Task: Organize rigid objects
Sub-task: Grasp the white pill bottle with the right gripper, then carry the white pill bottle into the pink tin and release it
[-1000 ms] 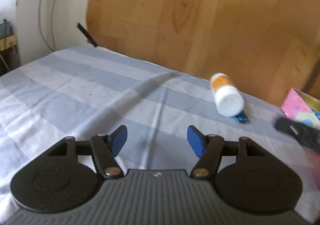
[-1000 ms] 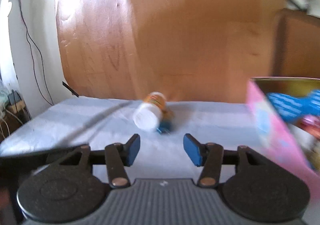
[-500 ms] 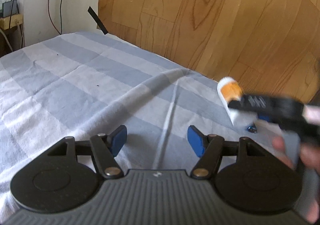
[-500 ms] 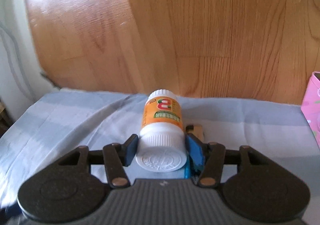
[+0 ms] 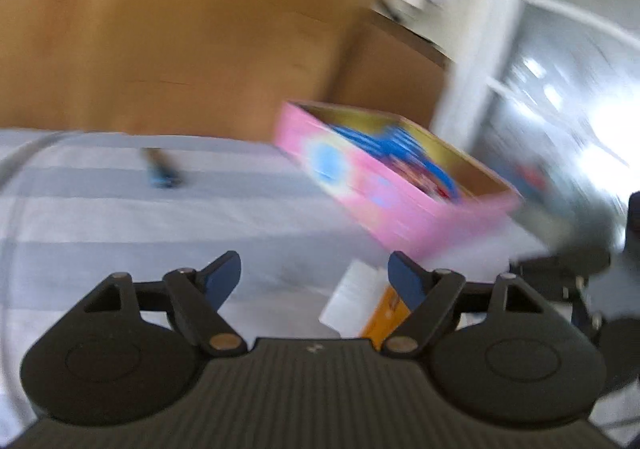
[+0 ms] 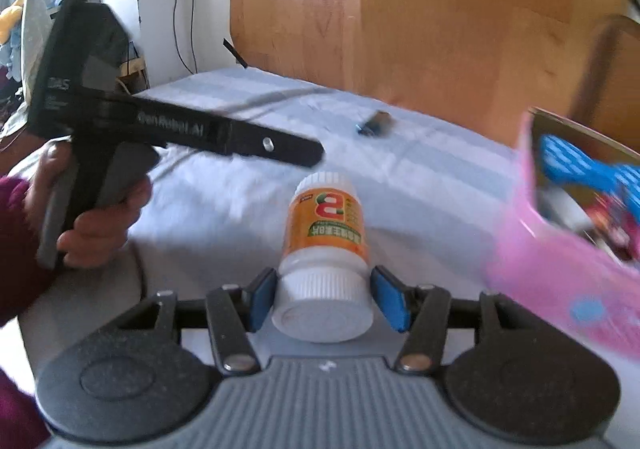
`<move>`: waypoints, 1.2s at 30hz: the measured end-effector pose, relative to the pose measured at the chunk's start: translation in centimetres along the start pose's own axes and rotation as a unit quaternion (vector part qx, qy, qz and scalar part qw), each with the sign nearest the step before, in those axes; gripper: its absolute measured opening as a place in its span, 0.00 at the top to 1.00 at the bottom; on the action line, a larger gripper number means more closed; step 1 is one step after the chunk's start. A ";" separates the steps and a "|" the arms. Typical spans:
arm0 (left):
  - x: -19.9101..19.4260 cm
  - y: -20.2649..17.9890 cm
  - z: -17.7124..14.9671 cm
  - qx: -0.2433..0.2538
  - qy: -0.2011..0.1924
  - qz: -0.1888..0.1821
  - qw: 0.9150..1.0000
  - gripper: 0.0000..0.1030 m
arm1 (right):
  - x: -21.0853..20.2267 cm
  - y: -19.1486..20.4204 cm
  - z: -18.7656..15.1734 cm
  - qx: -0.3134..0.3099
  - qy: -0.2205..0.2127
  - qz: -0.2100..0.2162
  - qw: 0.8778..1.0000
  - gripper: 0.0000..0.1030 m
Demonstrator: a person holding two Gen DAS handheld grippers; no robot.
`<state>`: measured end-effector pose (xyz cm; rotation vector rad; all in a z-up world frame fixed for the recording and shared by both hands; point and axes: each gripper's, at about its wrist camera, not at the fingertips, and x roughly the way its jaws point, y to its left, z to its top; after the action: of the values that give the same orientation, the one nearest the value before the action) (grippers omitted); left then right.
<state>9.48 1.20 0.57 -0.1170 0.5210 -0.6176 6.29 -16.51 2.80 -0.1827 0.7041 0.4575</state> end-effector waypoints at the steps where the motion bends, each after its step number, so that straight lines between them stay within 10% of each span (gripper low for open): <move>1: 0.4 -1.2 -0.2 0.014 0.008 -0.007 1.000 0.20 | -0.7 0.0 -0.5 0.001 0.000 -0.010 1.000 0.48; 18: 4.0 -4.7 -0.7 -0.052 0.083 -0.068 0.993 0.20 | -1.1 -1.3 -5.0 0.083 -0.057 -0.041 0.994 0.48; 25: 3.8 -7.3 3.6 -0.038 0.047 -0.101 0.993 0.23 | -3.8 -2.5 -4.1 0.081 -0.110 -0.083 0.987 0.48; 36: 12.8 -10.1 10.4 0.034 0.048 -0.032 0.998 0.16 | -2.2 -11.2 1.0 0.132 -0.165 -0.139 0.968 0.50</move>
<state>18.29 -14.92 6.63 -0.0393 0.5907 -0.7062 10.61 -26.84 5.07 0.0473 0.3980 0.1169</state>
